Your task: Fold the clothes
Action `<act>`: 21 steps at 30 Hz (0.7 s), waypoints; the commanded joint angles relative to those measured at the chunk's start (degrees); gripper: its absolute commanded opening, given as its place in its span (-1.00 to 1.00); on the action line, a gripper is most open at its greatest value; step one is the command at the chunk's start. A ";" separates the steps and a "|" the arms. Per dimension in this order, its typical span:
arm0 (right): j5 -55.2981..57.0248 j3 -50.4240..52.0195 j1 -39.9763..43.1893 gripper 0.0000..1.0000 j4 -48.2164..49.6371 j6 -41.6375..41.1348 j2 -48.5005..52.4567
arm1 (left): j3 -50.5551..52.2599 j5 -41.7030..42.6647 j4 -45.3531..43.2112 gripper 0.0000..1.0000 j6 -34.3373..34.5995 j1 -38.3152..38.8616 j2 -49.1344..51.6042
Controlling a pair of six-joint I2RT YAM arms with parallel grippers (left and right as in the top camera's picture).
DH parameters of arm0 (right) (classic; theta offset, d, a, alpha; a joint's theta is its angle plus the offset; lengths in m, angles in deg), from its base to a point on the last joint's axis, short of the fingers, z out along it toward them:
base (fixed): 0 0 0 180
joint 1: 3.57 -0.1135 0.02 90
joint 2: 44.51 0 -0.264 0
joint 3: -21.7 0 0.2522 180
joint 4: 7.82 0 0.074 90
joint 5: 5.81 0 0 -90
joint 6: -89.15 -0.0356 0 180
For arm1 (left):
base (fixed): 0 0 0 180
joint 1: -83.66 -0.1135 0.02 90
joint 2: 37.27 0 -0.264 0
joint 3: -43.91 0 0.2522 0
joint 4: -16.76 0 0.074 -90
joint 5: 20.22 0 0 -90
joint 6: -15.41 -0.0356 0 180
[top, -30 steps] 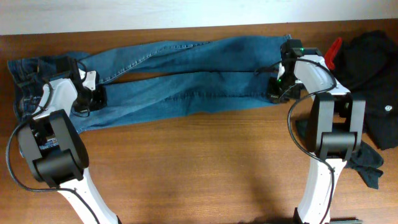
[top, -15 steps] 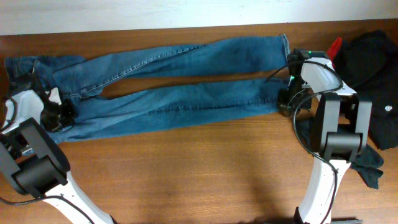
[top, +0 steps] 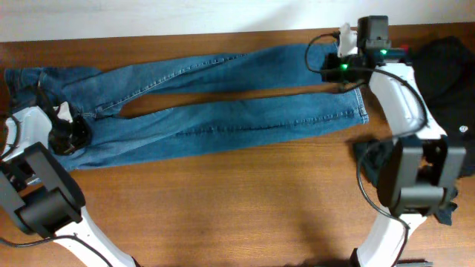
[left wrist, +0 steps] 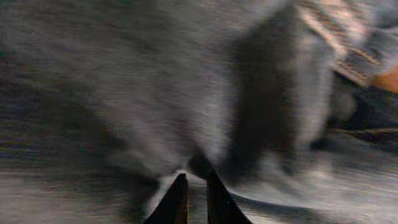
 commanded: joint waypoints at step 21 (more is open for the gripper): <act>6.71 0.33 -1.79 -0.92 -9.38 -4.37 17.46 | 0.46 -3.65 -0.68 -0.75 -0.07 1.90 -1.95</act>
